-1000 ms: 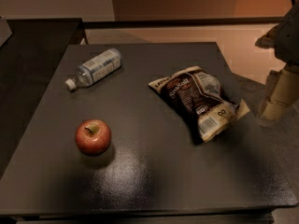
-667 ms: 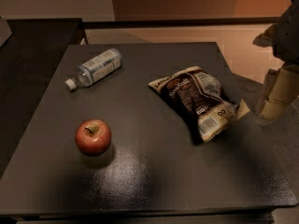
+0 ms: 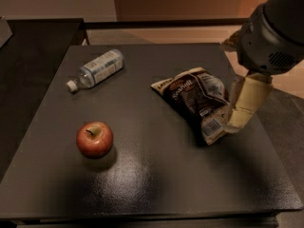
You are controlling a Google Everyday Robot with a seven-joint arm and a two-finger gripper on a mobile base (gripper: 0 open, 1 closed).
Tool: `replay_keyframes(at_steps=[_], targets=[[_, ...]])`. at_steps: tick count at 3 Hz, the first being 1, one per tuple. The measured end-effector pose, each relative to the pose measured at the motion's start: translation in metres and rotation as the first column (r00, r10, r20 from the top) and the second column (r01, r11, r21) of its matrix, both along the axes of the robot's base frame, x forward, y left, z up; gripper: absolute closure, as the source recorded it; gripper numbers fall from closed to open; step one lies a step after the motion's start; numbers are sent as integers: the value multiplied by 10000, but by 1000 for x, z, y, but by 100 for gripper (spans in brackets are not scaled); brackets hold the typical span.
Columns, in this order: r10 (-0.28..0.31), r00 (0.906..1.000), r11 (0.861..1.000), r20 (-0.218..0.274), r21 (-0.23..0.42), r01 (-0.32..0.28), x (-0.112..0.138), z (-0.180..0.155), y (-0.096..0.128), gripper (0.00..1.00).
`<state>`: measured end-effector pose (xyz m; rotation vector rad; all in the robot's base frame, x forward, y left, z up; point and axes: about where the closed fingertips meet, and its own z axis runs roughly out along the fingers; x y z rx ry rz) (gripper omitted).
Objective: Pick apple
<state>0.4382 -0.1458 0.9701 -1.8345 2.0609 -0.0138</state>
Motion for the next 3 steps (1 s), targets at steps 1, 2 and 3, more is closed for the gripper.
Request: replay_keyframes(at_steps=[1,2,3], targets=[[678,9977,9974,-68,237,-676,-2,-14,41,0],[1362,9905,9900,-207,390,-1353,-1,-32,84,0],[1990,9791,9788,-421,570,-1965,-2,-46,125,0]])
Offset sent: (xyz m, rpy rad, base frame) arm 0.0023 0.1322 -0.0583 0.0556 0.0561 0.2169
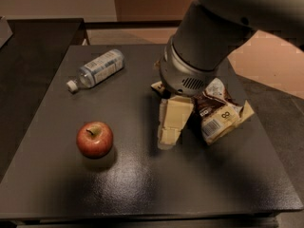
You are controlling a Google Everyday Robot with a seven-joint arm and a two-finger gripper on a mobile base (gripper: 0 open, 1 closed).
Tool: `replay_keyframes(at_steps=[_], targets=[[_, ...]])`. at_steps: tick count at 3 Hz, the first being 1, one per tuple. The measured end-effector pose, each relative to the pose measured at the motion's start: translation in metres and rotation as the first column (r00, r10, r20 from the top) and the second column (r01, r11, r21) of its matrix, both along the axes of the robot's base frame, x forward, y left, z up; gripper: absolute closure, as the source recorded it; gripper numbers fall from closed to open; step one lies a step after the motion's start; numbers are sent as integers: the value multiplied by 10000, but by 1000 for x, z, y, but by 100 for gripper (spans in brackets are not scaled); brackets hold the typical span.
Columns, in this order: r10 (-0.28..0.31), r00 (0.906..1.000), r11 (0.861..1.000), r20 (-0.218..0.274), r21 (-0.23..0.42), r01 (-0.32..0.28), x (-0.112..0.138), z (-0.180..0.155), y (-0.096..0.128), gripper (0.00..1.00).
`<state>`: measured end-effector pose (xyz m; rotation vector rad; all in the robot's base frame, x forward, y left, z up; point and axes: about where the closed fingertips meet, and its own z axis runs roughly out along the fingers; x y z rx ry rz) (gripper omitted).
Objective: Pick apple
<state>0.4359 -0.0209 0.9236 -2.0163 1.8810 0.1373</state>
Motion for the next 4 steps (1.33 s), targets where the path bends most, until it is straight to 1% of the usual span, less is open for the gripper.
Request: replay_keyframes(at_steps=[1,2,3,4], targets=[[565,9980,9983,-272,177,-560,-5,-16,40,0],[906,9947,9955,-489,306,-892,-11,-34,71,0],[1112,9908,9932,-777,420,-1081,-16,-54,98,0],[1224,9867,9916,-1069,545,-1172,-18,-66,121,0]])
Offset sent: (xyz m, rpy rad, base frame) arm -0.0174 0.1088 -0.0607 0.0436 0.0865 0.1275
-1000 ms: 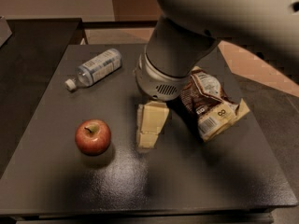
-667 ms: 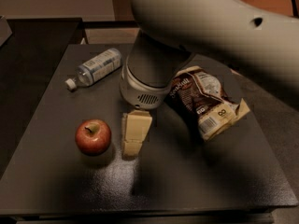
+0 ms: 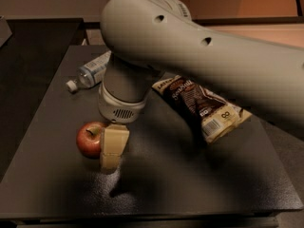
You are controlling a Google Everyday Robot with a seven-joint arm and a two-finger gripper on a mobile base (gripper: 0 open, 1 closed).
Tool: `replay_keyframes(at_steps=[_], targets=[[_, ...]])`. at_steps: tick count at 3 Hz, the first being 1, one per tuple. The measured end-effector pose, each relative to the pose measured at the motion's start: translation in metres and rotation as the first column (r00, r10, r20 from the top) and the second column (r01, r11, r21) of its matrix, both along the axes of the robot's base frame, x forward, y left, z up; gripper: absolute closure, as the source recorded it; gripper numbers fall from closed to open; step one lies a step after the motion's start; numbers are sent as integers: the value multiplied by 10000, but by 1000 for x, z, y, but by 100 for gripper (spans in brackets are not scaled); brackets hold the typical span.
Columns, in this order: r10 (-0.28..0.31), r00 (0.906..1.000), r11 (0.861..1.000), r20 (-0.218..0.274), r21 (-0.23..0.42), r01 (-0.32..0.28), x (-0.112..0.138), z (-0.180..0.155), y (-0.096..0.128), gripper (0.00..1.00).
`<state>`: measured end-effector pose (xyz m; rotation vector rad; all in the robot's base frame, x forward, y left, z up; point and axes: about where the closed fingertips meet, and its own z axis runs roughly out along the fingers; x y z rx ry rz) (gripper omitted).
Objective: Pick apple
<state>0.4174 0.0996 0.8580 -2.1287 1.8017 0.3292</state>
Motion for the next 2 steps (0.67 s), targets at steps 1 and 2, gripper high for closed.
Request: replay_keyframes(at_steps=[1,2], targets=[[166,9995,9998,-256,71,-164,-4,-7,19,0],[309,9991,9995,-307,39,-308,-6,-10,30,18]])
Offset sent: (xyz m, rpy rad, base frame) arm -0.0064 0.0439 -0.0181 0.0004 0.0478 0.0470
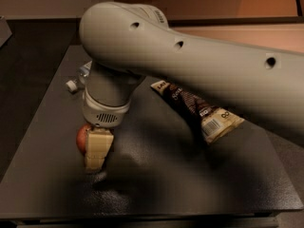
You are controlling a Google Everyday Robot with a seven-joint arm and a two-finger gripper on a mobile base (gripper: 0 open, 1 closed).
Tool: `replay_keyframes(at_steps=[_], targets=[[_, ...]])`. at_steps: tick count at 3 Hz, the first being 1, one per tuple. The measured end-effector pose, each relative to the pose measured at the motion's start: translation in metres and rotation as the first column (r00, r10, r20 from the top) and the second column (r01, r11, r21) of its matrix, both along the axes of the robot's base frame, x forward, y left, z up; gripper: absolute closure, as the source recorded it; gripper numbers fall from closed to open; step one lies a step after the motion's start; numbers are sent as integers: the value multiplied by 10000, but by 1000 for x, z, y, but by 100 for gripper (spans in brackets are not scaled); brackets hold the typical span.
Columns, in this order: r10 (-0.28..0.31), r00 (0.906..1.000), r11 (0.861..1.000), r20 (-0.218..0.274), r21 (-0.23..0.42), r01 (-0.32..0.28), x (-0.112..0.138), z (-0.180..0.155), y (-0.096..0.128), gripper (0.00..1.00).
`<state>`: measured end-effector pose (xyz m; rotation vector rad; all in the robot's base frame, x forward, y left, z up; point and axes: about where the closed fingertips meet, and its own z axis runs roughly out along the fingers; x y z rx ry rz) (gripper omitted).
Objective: Pick apple
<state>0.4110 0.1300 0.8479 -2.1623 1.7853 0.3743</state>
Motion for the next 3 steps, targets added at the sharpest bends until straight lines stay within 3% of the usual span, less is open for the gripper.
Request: replay_keyframes(at_steps=[2,3], targets=[[-45,9997,9998,247,-177,49,6,-1,-2,65],[19,9987,10000,513,-62,-16,7,22,-3,88]])
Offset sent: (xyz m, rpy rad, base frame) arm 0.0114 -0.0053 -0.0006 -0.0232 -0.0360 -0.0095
